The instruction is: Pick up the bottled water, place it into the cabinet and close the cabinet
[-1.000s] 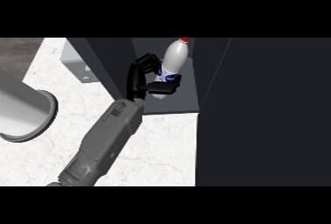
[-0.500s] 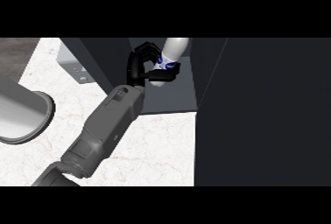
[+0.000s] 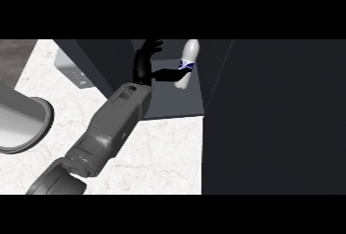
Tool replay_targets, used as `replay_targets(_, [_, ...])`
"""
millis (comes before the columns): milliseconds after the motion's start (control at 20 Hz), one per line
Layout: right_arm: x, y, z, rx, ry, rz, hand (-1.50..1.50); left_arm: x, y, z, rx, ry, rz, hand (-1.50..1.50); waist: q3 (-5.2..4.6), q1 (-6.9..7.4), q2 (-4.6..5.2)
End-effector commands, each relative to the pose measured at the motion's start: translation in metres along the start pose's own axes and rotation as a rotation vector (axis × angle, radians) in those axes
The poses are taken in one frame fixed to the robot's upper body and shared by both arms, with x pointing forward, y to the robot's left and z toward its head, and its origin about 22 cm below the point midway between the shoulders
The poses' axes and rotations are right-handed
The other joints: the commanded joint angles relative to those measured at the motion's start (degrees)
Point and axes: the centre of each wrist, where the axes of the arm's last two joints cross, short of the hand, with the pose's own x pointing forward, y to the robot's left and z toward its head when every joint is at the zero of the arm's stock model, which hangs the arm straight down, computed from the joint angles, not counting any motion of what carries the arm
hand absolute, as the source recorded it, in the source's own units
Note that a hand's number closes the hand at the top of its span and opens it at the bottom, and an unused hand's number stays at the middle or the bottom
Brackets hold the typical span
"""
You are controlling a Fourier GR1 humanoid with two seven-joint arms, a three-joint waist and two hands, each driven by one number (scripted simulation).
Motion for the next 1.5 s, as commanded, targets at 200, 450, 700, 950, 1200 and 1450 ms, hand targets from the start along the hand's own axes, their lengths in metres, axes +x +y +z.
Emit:
replay_targets(200, [0.012,0.011,-0.004,0.022,-0.033,0.009,-1.50,-0.011,0.016,-0.003,-0.021,-0.037,-0.015,-1.50,-0.03,0.15,0.13])
replay_targets(450, [0.011,0.010,-0.015,0.053,-0.036,0.024,-1.50,0.021,-0.006,-0.010,-0.052,-0.123,0.124,-1.50,-0.04,-0.05,0.20])
replay_targets(700, [0.020,0.014,-0.001,0.029,-0.035,0.038,-1.50,0.029,-0.008,-0.013,-0.078,-0.209,0.163,-1.50,0.00,0.41,-0.48])
replay_targets(950, [0.023,0.019,-0.008,0.032,-0.032,0.039,-1.50,0.019,-0.006,-0.006,-0.078,-0.209,0.215,-1.50,0.02,1.28,-0.96])
replay_targets(1200, [0.020,0.028,-0.013,0.028,-0.020,0.049,-1.50,0.014,-0.008,0.002,-0.078,-0.205,0.248,-1.50,0.02,1.44,-1.11])
replay_targets(1450, [0.019,0.018,-0.009,0.031,-0.011,0.062,-1.50,-0.001,-0.011,0.026,-0.135,-0.172,0.327,-1.50,0.05,1.92,-1.48])
